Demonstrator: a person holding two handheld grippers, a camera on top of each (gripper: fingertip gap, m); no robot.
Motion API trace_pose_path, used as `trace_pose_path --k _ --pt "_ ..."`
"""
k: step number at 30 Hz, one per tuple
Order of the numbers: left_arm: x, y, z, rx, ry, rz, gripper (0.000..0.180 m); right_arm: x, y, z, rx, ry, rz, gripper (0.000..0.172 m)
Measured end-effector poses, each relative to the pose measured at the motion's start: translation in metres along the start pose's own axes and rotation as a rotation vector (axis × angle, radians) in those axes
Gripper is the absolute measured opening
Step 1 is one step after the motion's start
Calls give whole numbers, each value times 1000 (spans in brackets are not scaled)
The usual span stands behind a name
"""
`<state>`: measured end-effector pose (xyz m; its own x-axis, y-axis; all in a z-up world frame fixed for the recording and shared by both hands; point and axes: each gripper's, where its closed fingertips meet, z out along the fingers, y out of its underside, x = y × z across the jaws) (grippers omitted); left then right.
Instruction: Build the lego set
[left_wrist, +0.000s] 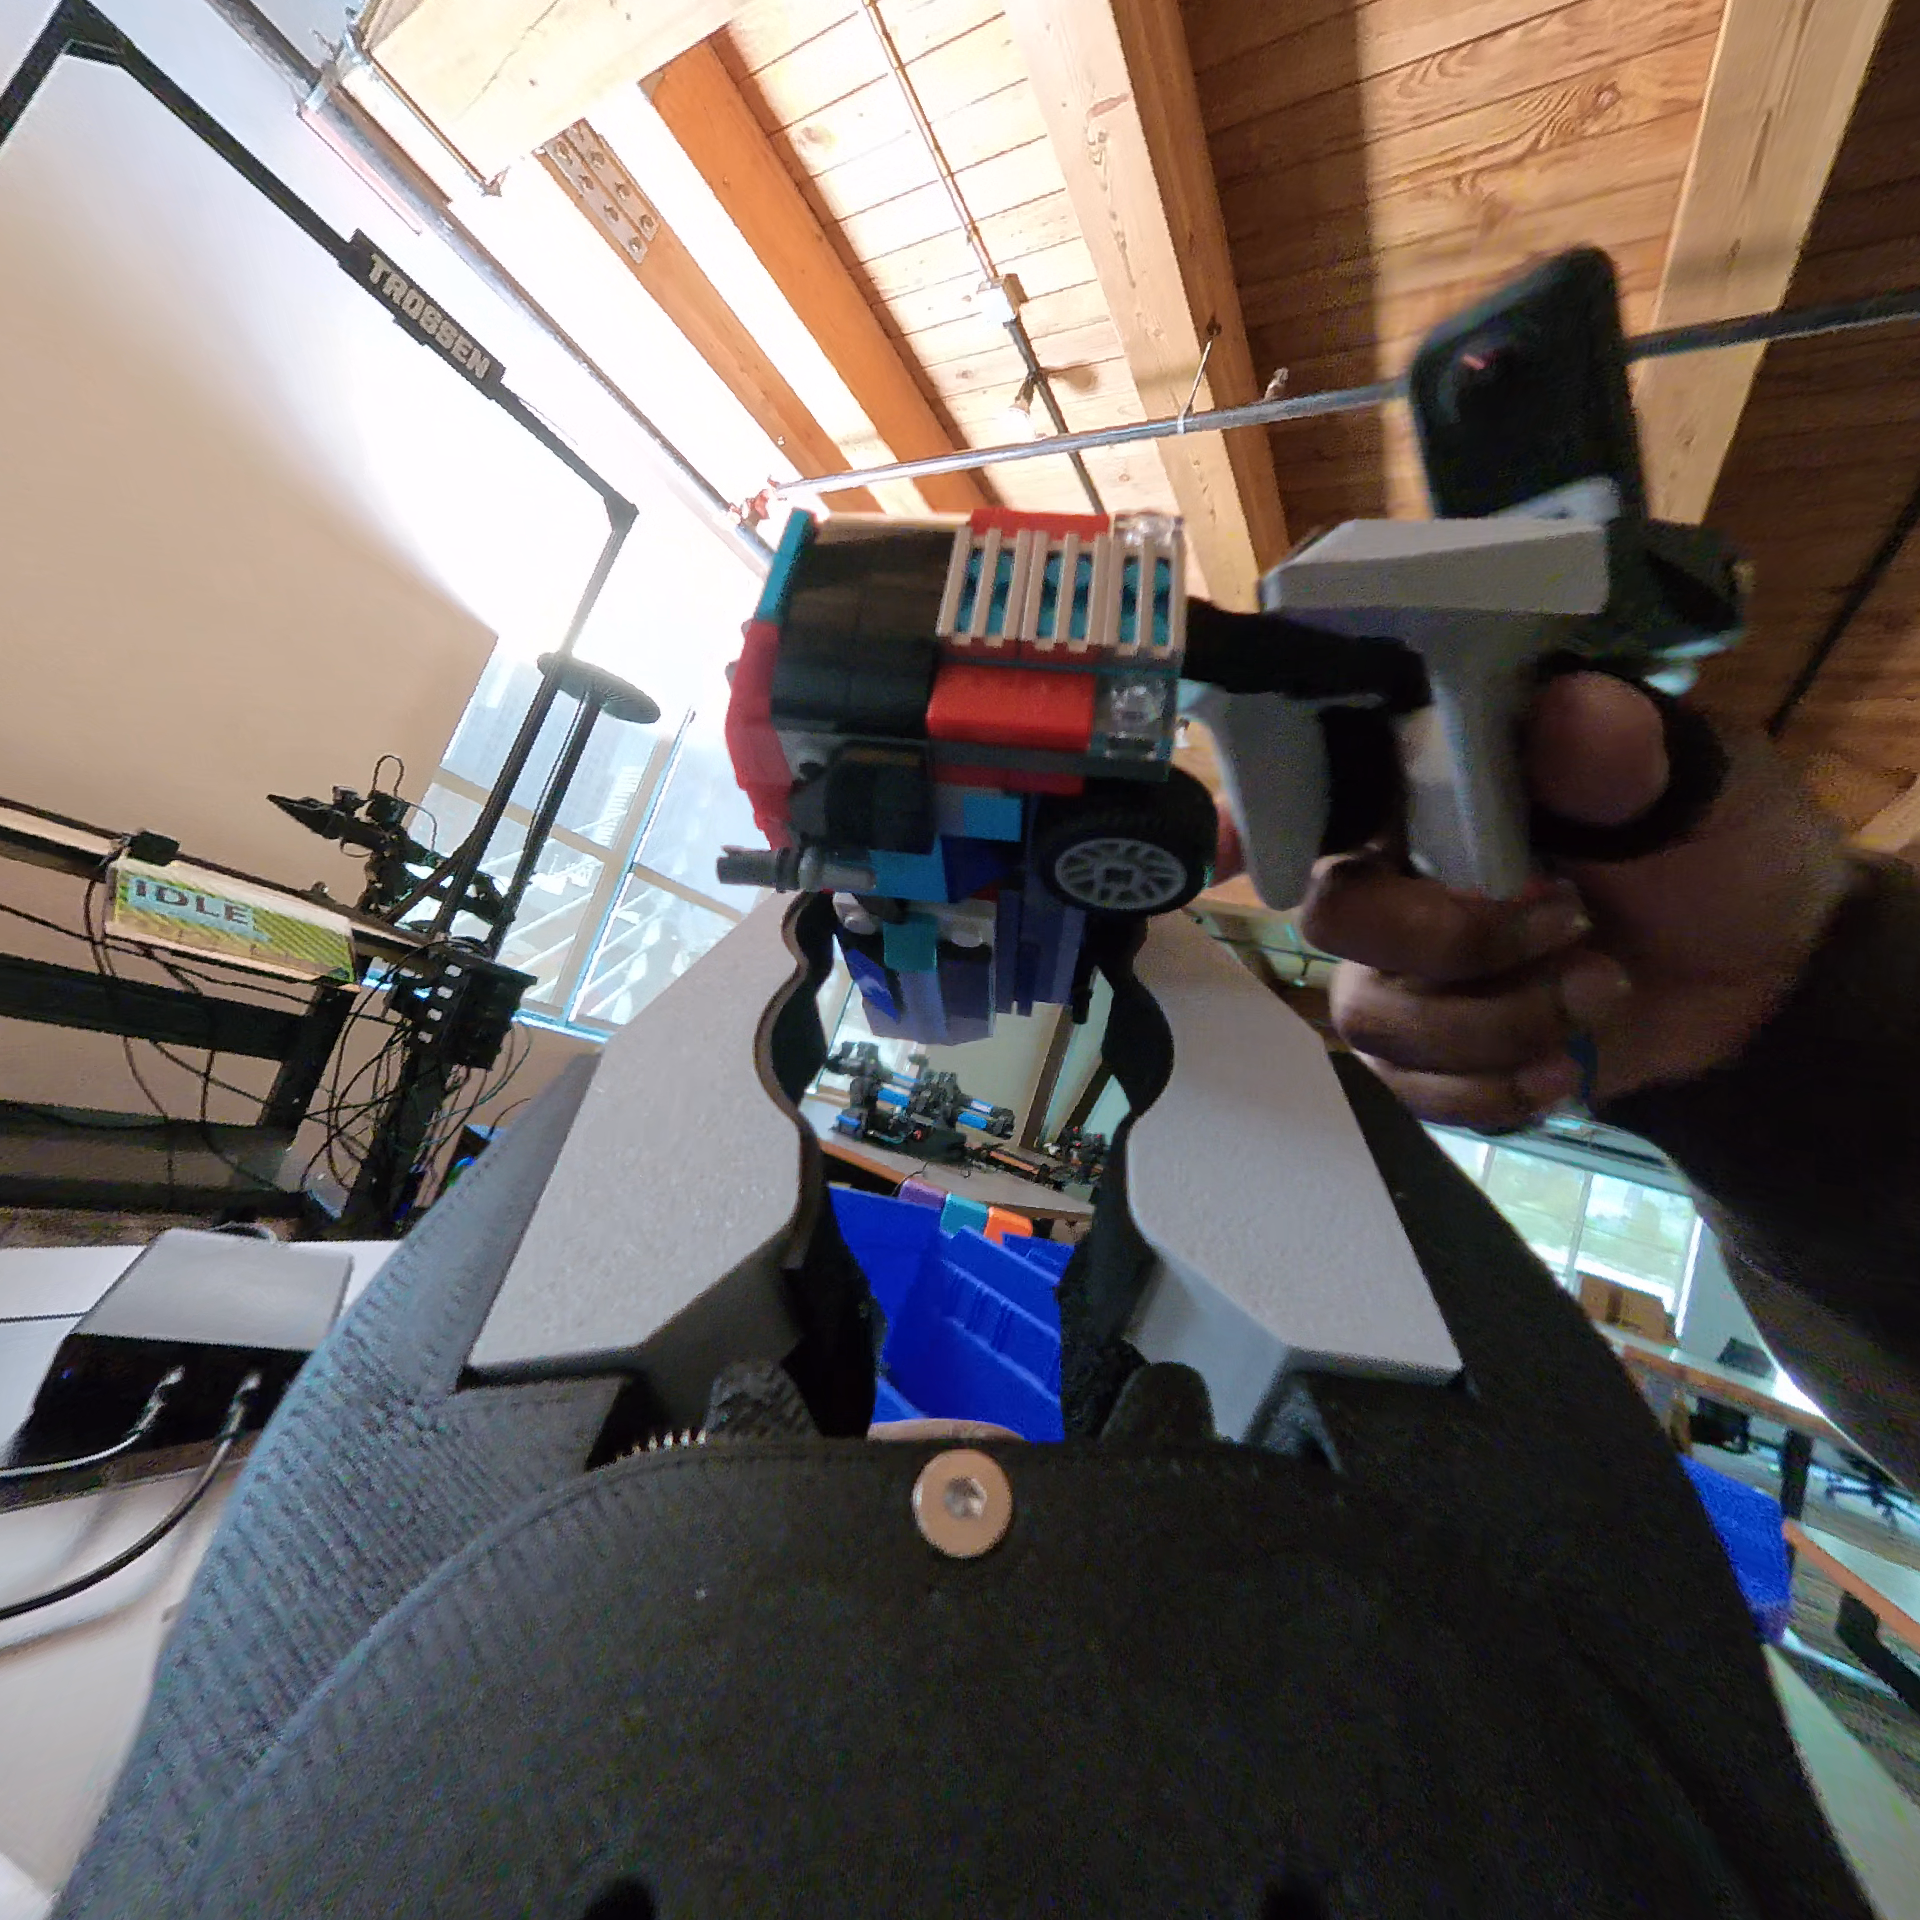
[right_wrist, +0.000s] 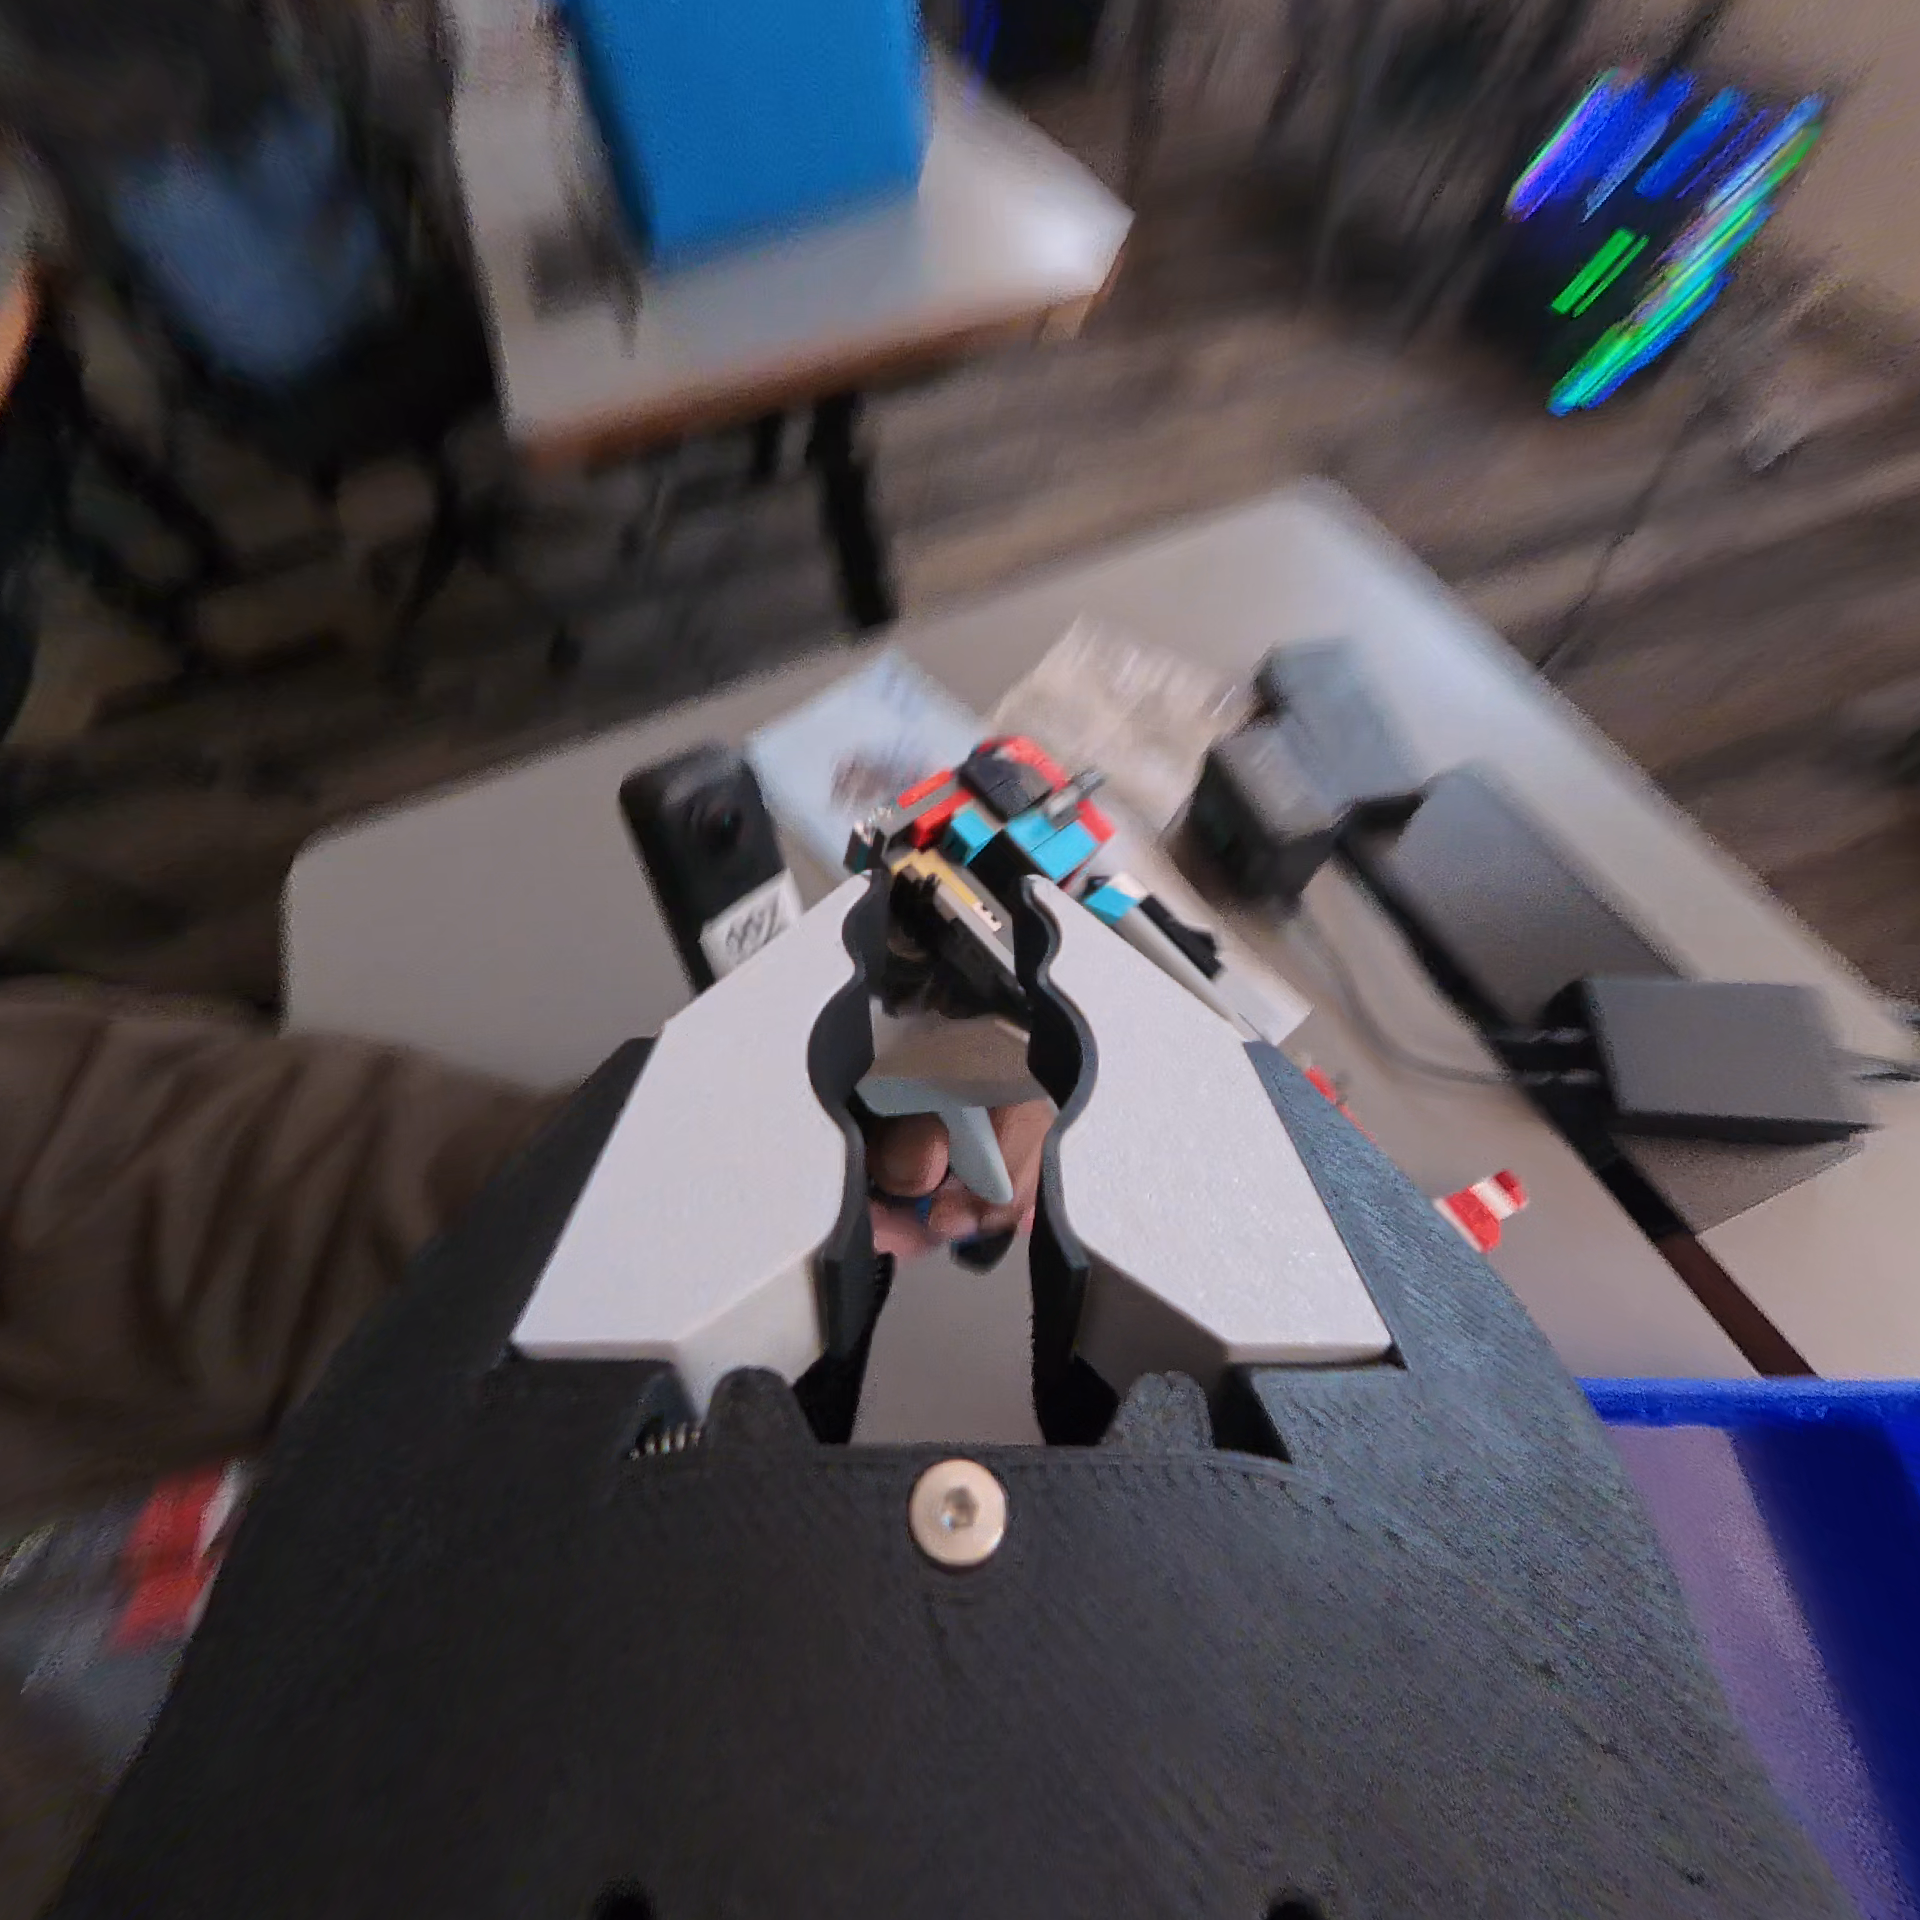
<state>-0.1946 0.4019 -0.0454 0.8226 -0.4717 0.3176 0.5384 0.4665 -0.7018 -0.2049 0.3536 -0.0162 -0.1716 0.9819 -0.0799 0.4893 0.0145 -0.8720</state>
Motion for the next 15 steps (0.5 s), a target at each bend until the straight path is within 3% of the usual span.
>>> trace_pose_path --k 4,10,15 --pt "-12 9 -6 -61 -16 67 53 12 37 -31 265 251 -44 23" --pt "-30 27 -13 -117 -52 75 53 21 112 -50 582 351 49 19" --pt "-23 41 -11 -161 -32 96 53 20 129 -49 727 368 76 16"
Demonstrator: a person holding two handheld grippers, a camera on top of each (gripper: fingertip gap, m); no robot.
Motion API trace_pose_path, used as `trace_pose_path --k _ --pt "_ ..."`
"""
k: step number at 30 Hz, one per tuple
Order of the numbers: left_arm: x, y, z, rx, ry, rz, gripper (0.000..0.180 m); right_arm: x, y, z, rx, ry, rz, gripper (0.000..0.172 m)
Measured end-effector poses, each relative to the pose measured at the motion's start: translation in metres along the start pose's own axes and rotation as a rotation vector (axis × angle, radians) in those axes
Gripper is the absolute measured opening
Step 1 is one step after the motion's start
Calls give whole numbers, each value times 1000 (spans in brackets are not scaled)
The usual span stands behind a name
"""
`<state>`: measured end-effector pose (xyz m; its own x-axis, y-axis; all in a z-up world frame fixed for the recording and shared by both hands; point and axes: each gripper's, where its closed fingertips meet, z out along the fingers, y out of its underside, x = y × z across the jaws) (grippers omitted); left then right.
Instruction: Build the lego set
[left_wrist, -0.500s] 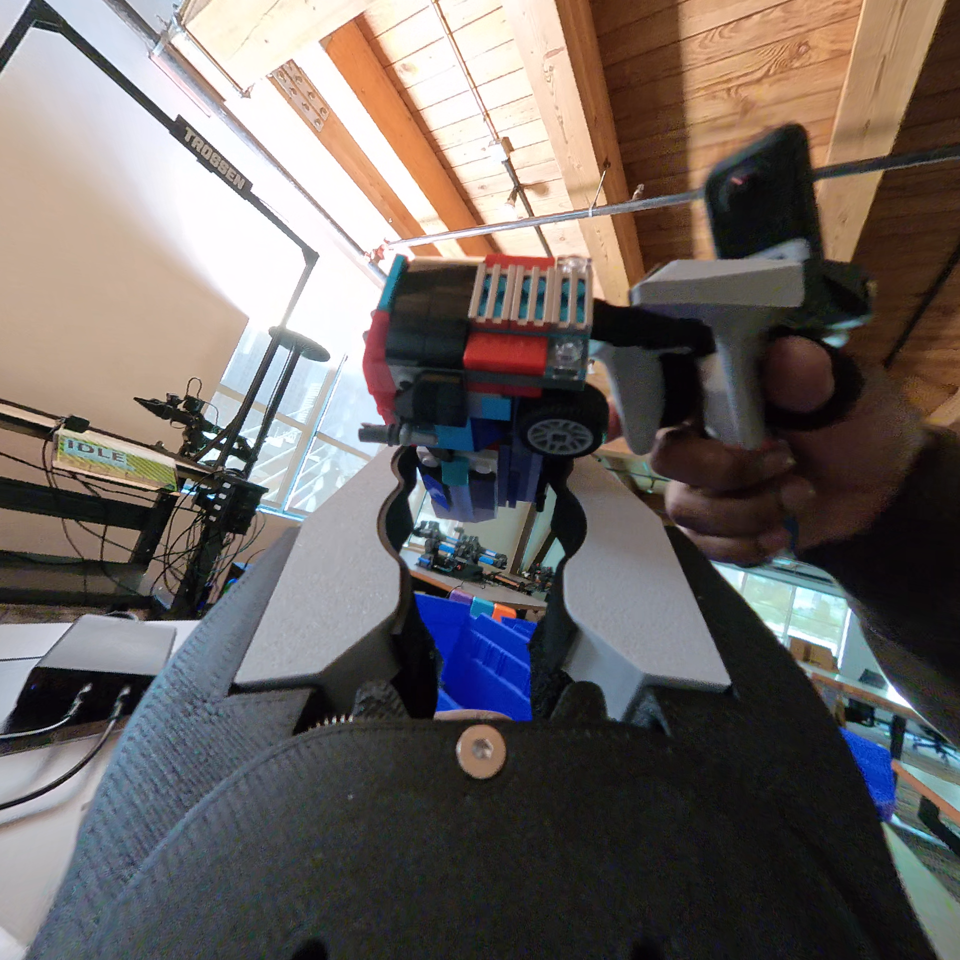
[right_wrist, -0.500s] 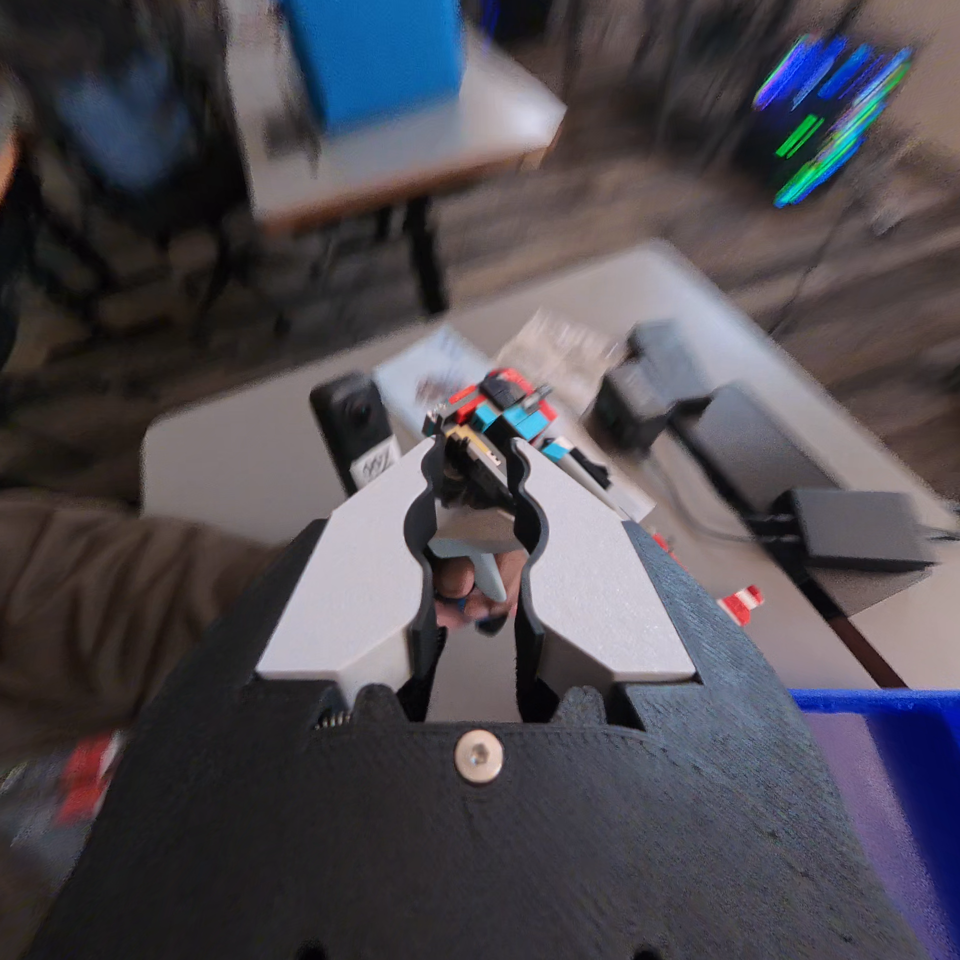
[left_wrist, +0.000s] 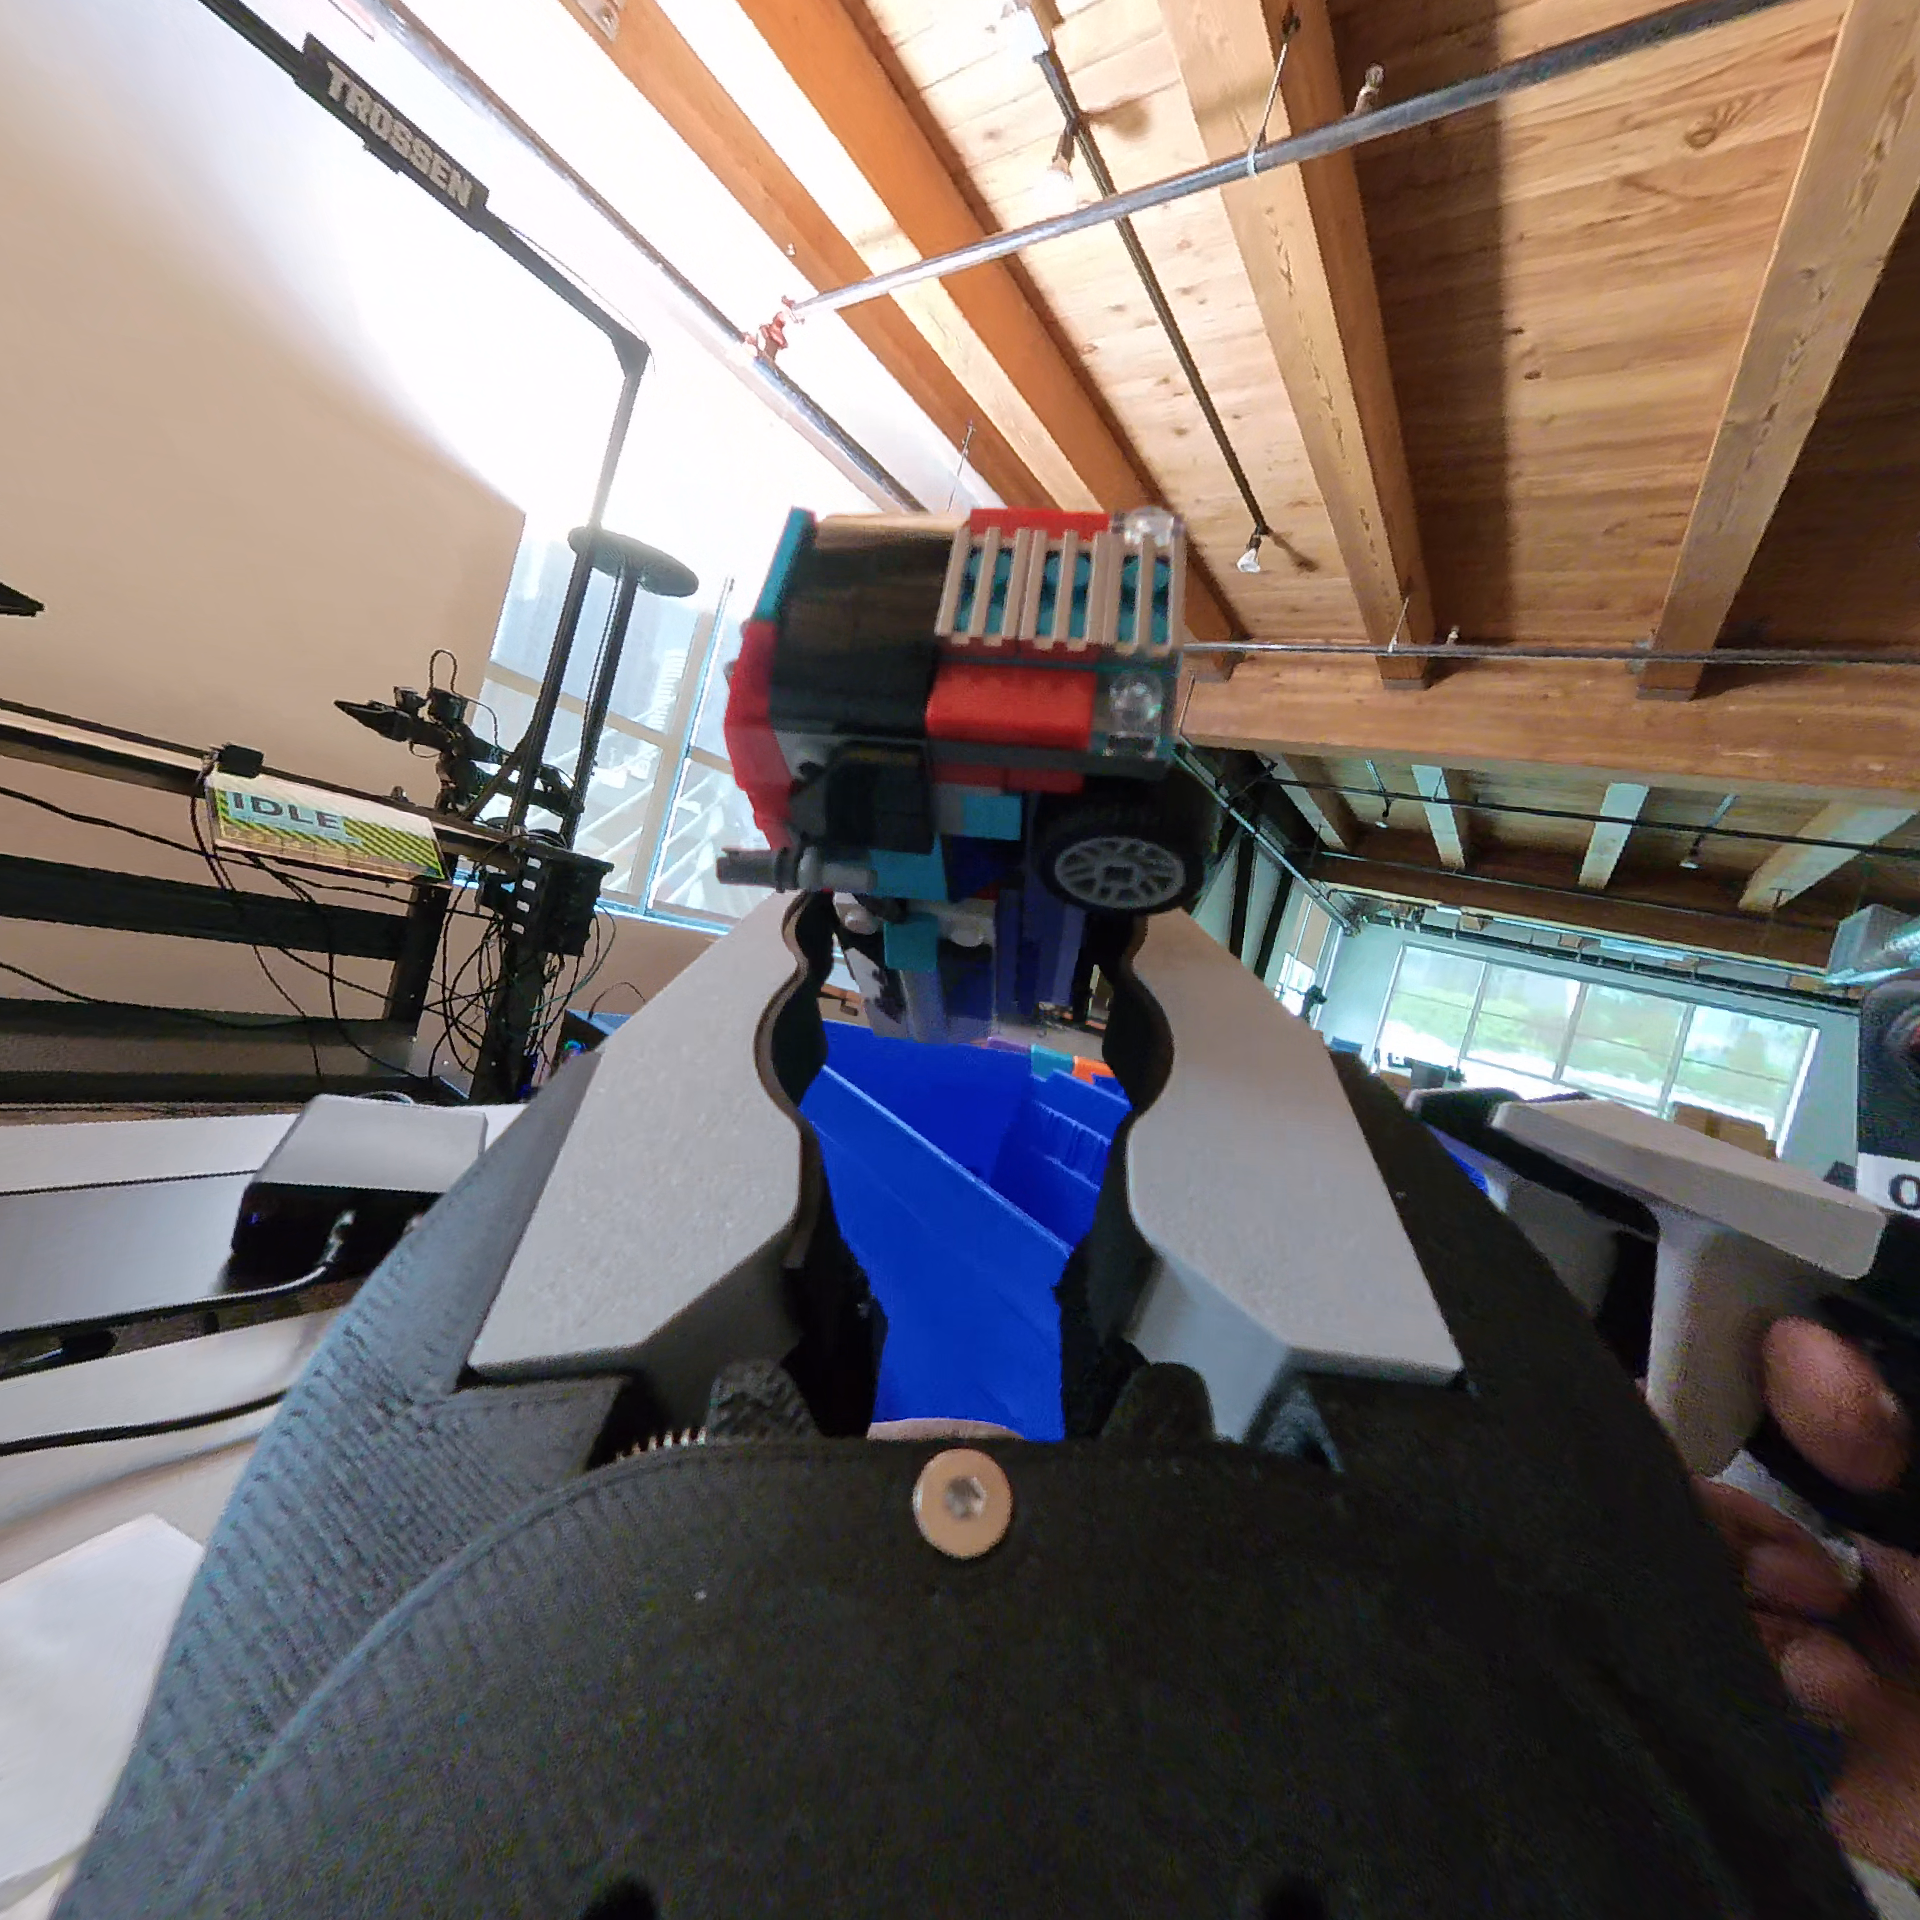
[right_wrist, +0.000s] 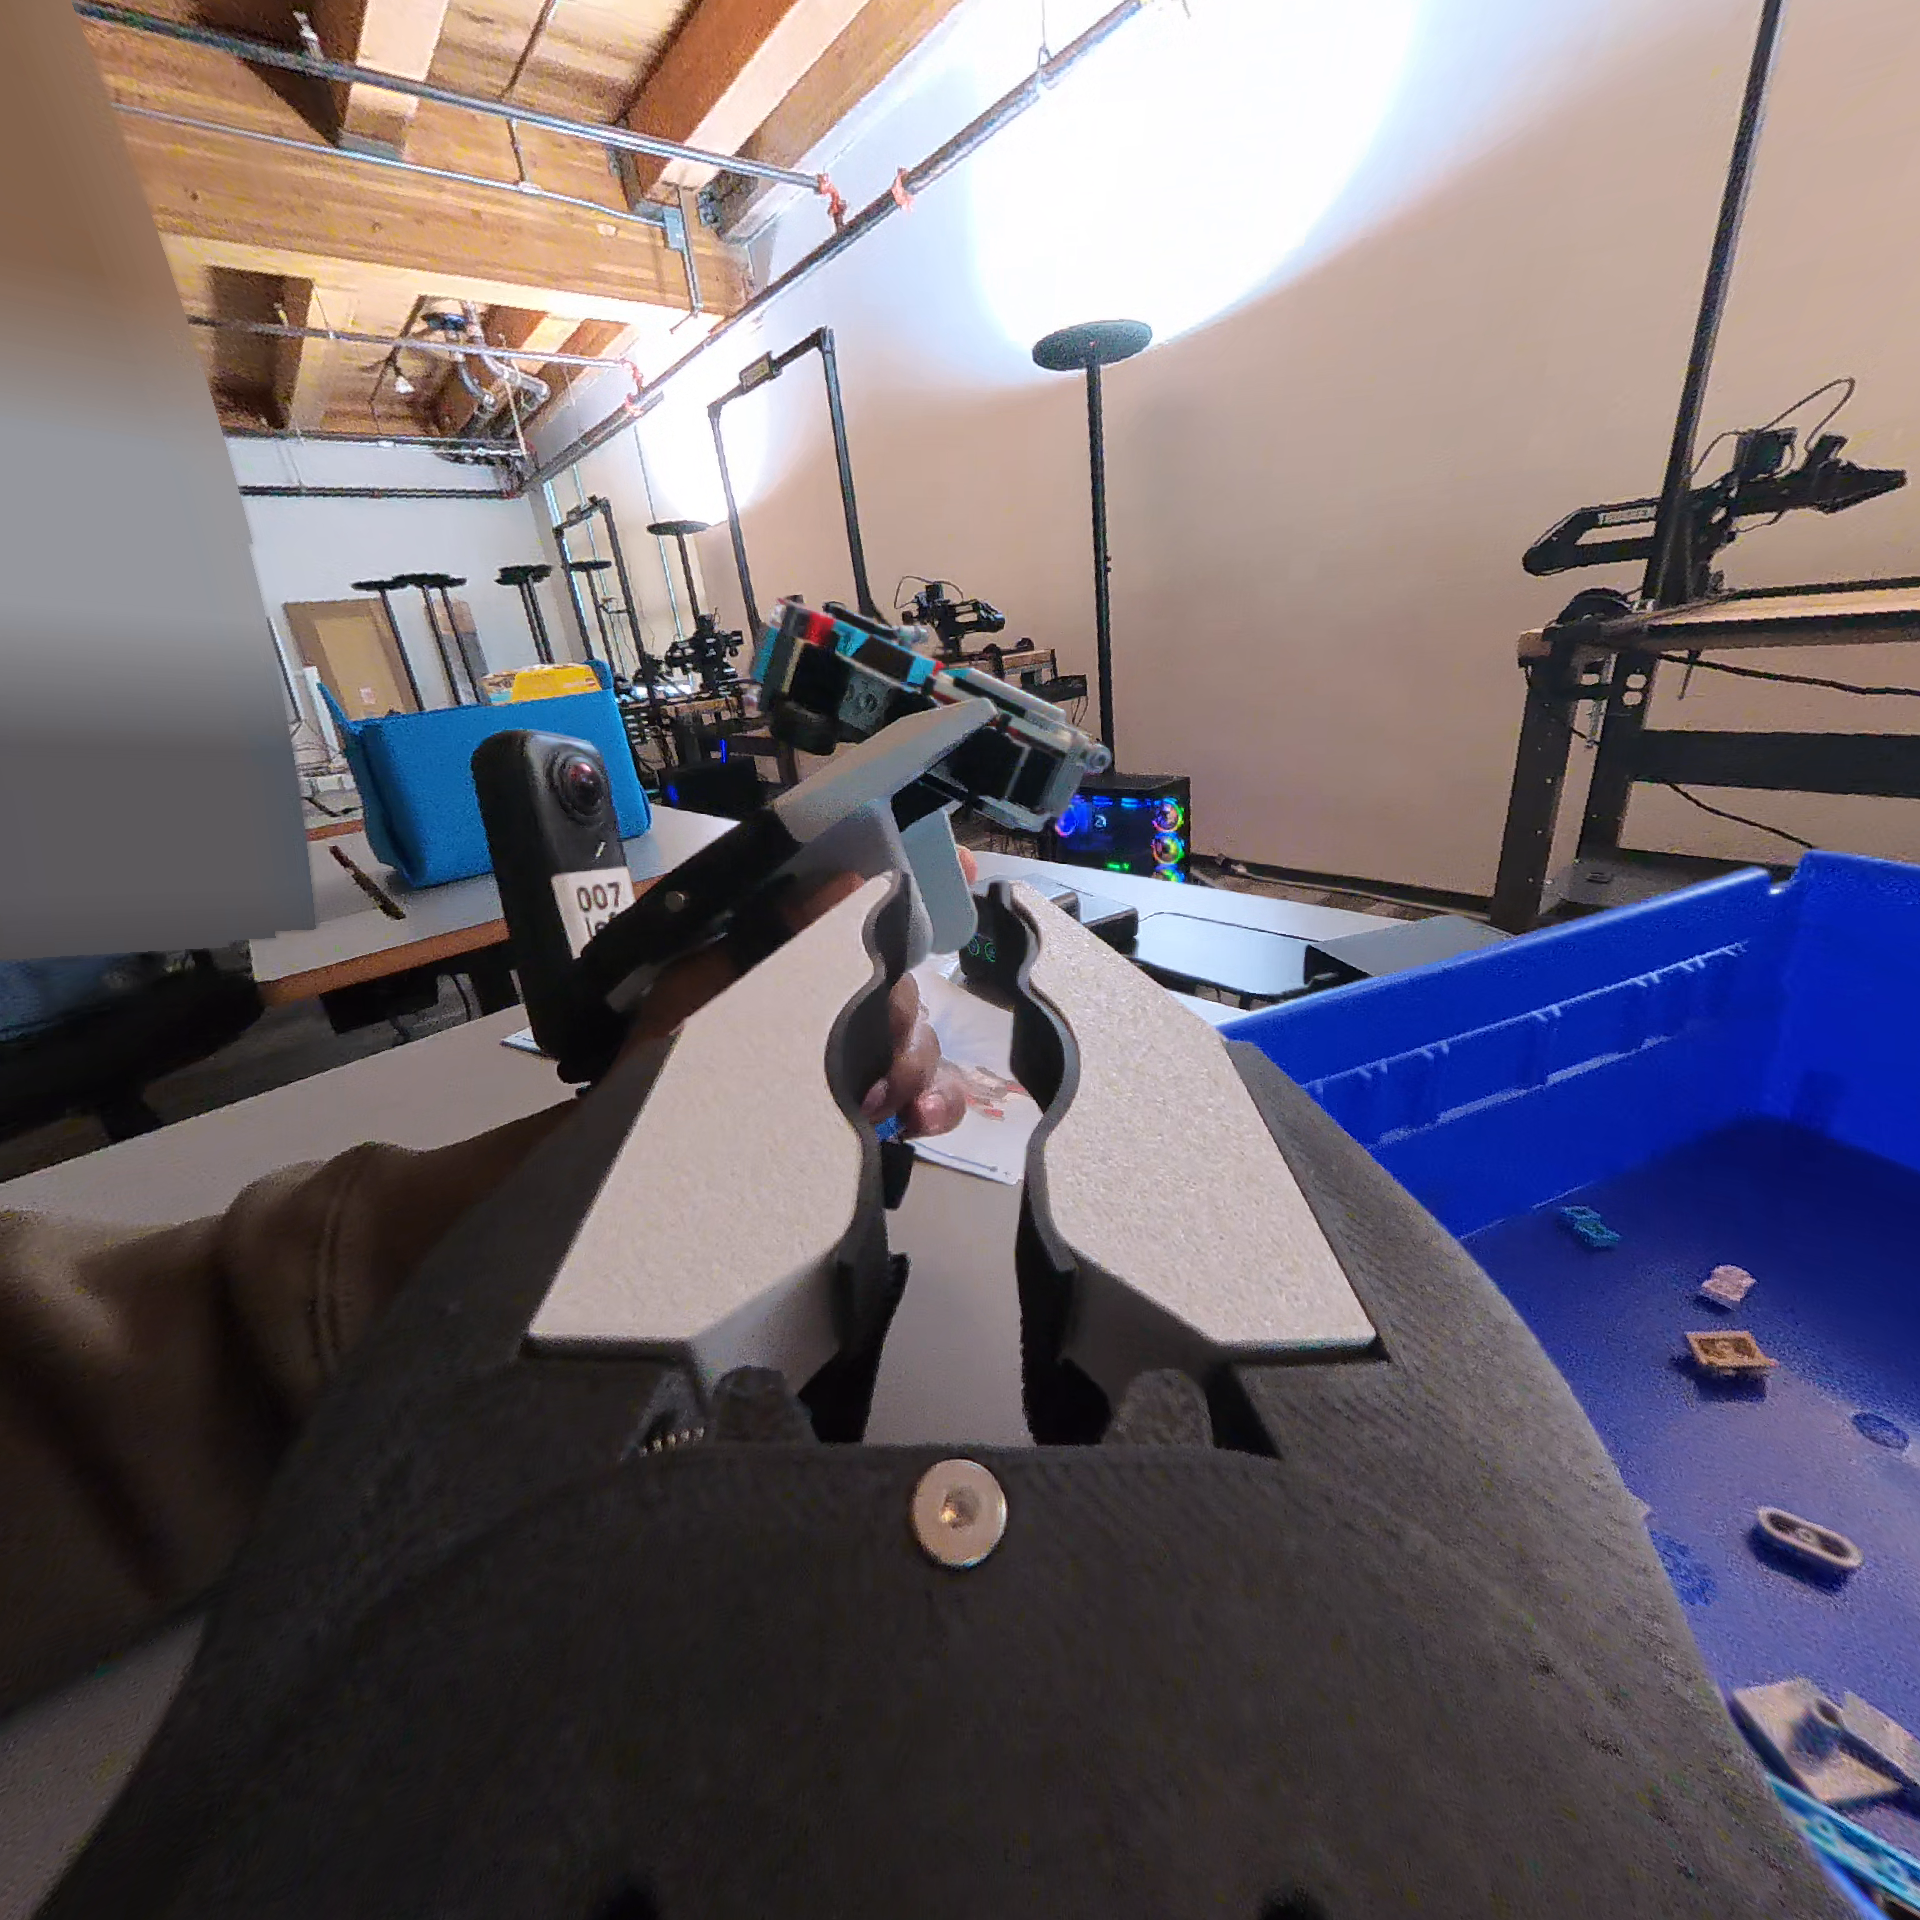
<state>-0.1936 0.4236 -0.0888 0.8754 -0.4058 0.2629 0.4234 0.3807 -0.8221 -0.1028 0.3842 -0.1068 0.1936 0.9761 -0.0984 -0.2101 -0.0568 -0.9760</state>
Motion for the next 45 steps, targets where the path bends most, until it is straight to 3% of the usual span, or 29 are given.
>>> trace_pose_path --k 7,12,16,21,25,28,33,37,45 --pt "5 10 0 -21 20 -30 53 -15 3 -3 -23 -70 3 15" --pt "10 10 -2 -1 44 -79 53 -26 18 -23 -183 -176 30 16" --pt "12 10 -1 6 59 -107 53 -15 30 -73 -314 -118 -34 16" --pt "15 12 0 3 77 -120 53 3 42 -168 -489 29 -110 20" --pt "16 12 1 2 80 -124 52 11 56 -240 -671 128 -95 31" --pt "16 10 0 7 80 -130 52 19 75 -270 -803 182 -64 43" --pt "17 9 -6 9 73 -134 52 30 108 -288 -980 193 -79 42" --pt "17 9 -6 7 73 -136 52 33 111 -282 -974 178 -93 24" --pt "17 8 -6 4 79 -141 53 29 108 -243 -961 74 -215 24"
